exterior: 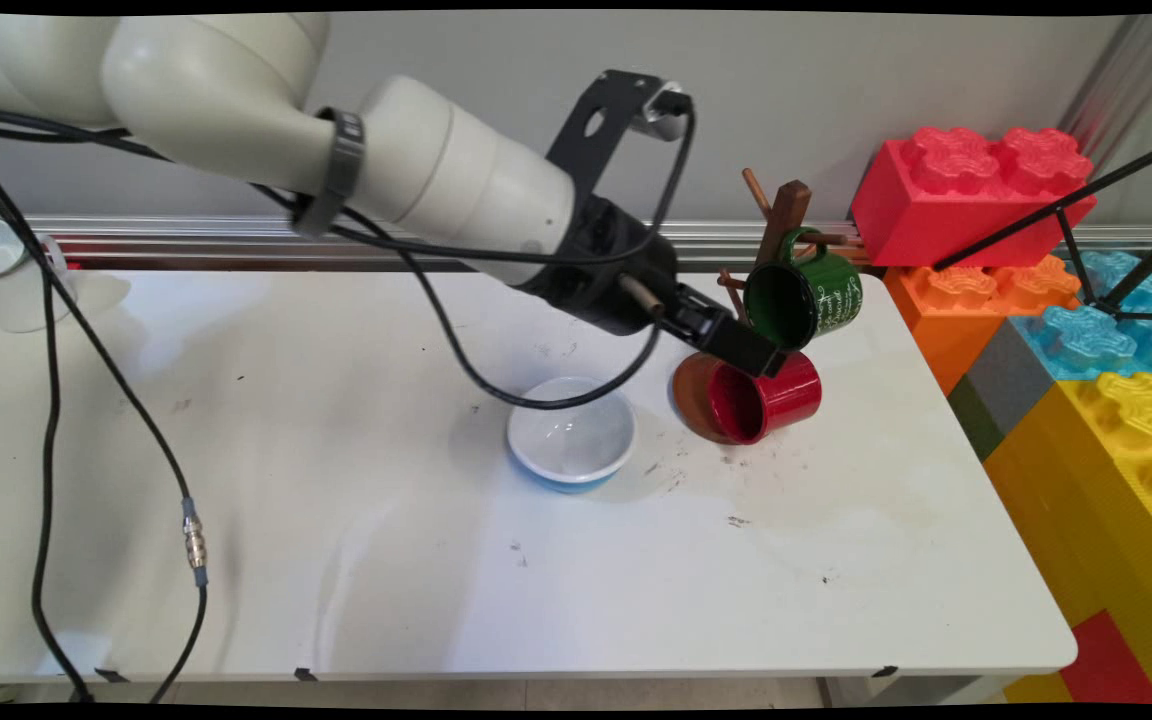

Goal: Pick up the green mug from the rack

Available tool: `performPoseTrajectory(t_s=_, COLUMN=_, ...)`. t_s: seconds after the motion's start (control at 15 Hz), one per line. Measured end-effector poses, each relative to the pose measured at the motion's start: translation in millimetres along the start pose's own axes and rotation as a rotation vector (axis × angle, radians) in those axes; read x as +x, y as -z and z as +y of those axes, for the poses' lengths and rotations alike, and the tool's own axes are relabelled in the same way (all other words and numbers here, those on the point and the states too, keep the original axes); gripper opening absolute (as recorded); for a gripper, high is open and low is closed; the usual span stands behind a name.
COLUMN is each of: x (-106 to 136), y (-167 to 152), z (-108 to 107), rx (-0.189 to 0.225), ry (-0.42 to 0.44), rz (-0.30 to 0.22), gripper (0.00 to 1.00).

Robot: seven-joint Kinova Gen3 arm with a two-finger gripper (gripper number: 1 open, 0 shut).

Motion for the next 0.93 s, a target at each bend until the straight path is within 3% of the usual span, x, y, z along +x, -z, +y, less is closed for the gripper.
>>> performPoseTrajectory(t_s=0.93, x=20.4, y=-67.2, z=11.3, rx=0.047, ry=0.119, rz=0.099, gripper=1.0)
